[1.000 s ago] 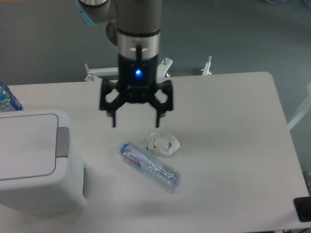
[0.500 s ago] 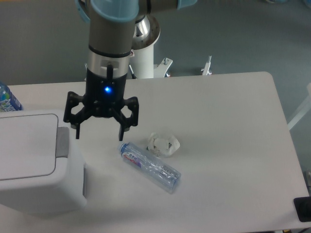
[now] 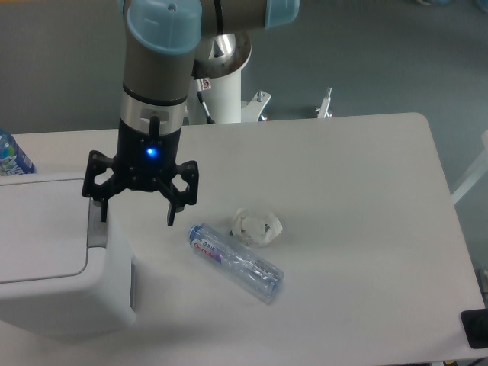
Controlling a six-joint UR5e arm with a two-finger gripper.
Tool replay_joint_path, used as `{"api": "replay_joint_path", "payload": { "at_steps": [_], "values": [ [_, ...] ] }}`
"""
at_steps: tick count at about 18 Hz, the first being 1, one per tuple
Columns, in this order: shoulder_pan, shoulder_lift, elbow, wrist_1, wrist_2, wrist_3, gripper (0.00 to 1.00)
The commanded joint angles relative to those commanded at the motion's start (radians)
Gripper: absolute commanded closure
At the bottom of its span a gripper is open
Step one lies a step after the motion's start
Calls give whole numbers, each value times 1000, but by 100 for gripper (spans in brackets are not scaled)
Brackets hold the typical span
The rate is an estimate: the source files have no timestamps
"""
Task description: Open the trash can
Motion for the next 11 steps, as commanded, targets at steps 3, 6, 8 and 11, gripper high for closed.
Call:
{"api": "replay_joint_path", "payload": {
  "at_steps": [3,6,8,11],
  "values": [
    [0,-5,-2,0,0,0,0],
    [0,-8,-3,0,0,0,0],
    [-2,-9,-3,0,0,0,0],
    [0,-14,-2,0,0,2,0]
  ]
}}
